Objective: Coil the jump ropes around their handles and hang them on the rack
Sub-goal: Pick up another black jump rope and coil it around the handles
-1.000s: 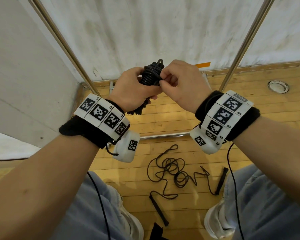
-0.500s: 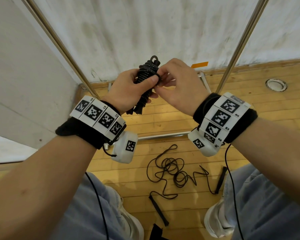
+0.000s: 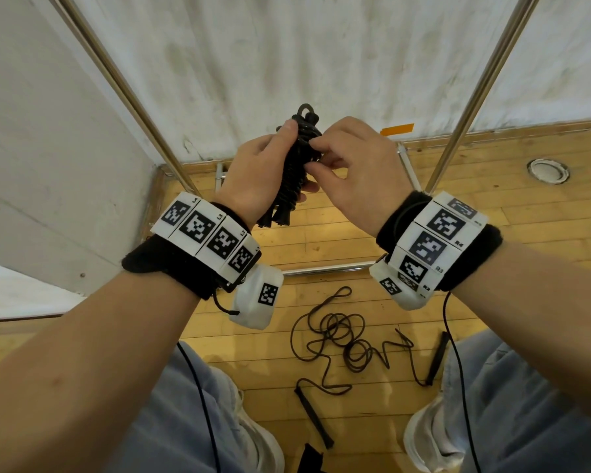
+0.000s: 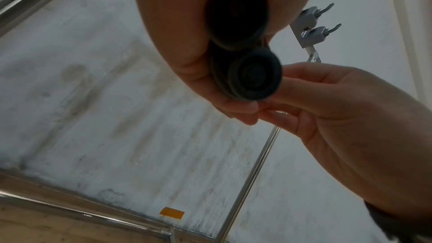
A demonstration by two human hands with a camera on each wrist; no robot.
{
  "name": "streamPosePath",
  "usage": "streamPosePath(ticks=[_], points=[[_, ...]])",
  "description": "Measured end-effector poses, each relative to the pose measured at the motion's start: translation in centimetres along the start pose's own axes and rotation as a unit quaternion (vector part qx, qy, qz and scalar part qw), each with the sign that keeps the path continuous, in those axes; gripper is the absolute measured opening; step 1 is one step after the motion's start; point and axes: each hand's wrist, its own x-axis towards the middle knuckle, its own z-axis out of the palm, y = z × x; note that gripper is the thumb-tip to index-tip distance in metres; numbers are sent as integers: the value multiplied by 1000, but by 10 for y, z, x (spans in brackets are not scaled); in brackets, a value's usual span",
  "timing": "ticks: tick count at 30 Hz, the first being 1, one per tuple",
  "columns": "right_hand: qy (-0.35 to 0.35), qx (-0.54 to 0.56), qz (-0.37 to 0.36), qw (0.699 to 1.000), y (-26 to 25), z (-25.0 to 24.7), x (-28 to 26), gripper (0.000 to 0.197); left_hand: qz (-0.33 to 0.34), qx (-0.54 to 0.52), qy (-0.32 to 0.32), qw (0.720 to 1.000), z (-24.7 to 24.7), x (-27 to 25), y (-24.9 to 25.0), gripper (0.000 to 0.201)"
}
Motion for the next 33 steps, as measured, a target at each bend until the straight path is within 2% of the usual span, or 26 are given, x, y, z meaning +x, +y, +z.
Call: streamPosePath(ticks=[4,14,20,25,28,33], points=[[17,-9,-27,999,1,0,0,22,-33,-45,21,998,2,0,2,30],[14,-48,-71,996,5,4,-4,16,-98,-55,2,994,6,2,0,35],[24,-37,-83,996,2,5,-2,17,-62,-74,33,995,5,1,0,30],[18,-61,-112,992,0,5,-5,17,-64,-81,62,993,9,2,-1,34],[8,-78,-105,991,-1,6,-4,17,-62,-52,93,992,12,3,-1,35],[11,-84,-93,992,-1,7,-3,16,-35,-59,118,991,19,1,-2,30]])
